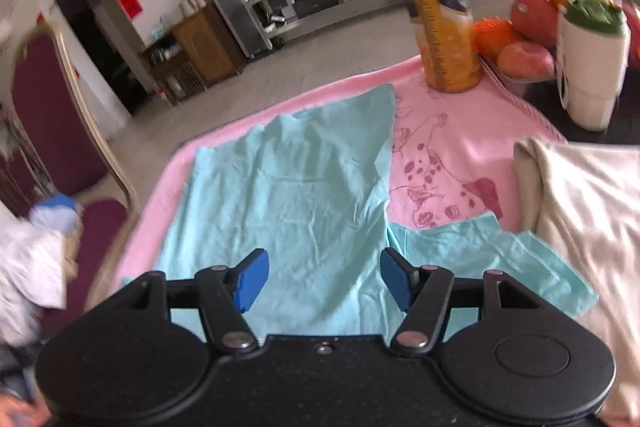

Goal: Fold clothes

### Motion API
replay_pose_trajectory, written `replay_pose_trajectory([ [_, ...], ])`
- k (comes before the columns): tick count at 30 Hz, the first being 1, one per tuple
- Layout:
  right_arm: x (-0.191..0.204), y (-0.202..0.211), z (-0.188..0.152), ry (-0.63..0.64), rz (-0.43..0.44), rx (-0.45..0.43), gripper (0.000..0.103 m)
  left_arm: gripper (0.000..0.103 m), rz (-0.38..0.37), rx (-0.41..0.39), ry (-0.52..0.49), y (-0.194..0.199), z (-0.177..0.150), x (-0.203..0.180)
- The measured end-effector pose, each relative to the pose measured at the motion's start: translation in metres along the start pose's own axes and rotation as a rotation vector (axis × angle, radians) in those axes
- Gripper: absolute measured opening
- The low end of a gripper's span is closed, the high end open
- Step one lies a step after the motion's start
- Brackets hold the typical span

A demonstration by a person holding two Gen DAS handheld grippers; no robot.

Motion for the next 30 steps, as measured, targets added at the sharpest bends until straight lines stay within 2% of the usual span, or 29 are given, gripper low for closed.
replay_pose_trajectory([
  [2,-0.009,0.000,-0.004,-0.062,0.026,0.024,0.061,0.017,0.016,0.063,-0.010,-0.015,-0.006,0.000],
  [7,-0.023,-0.001,-0.011,-0.149,0.041,0.069,0.061,0.015,0.151,0.154,0.125,-0.029,-0.011,0.039],
  [9,-0.028,0.001,-0.012,-0.191,0.057,0.070,0.061,0.013,0.371,0.123,0.091,-0.023,-0.011,0.052],
  [10,-0.031,0.001,-0.012,-0.213,0.063,0.069,0.061,0.003,0.425,0.126,0.089,-0.023,-0.012,0.058],
  [12,-0.037,0.004,-0.014,-0.248,0.063,0.071,0.061,0.004,0.508,0.140,0.093,-0.023,-0.015,0.069],
  [14,-0.042,0.004,-0.015,-0.263,0.047,0.071,0.061,0.011,0.468,0.088,0.133,-0.010,-0.014,0.071],
  [17,-0.049,0.001,-0.016,-0.279,0.010,0.067,0.061,0.010,0.330,-0.018,0.134,0.006,-0.008,0.058],
  [19,-0.052,-0.005,-0.018,-0.267,-0.033,0.074,0.046,0.014,0.198,-0.040,0.088,0.006,-0.004,0.040],
  [20,-0.052,-0.011,-0.020,-0.244,-0.066,0.085,0.026,0.014,0.157,-0.039,0.054,0.003,-0.004,0.029],
  [21,-0.051,-0.018,-0.023,-0.215,-0.099,0.106,0.020,0.015,0.118,-0.037,0.019,0.000,-0.005,0.018],
  [23,-0.047,-0.034,-0.032,-0.165,-0.135,0.171,0.018,0.015,0.071,-0.032,-0.034,-0.007,-0.007,-0.002],
  [26,-0.045,-0.051,-0.044,-0.135,-0.162,0.257,0.017,0.015,0.030,0.020,-0.058,-0.021,-0.012,-0.011],
  [27,-0.045,-0.054,-0.047,-0.126,-0.174,0.273,0.015,0.020,0.041,0.044,-0.062,-0.024,-0.015,-0.011],
  [28,-0.045,-0.056,-0.050,-0.118,-0.185,0.289,0.015,0.021,0.081,0.078,-0.067,-0.031,-0.017,-0.005],
  [29,-0.047,-0.056,-0.051,-0.116,-0.204,0.294,0.014,0.026,0.131,0.104,-0.068,-0.032,-0.021,0.000],
  [30,-0.050,-0.053,-0.051,-0.110,-0.252,0.282,0.014,0.028,0.138,0.103,-0.059,-0.031,-0.021,0.003],
])
Point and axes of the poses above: each gripper's, at about its wrist camera, not at the fingertips, and y roughly against the way its jaws point, x to its left, z to its top, the point moved 5 cm from there along -y, roughly the way its jaws point
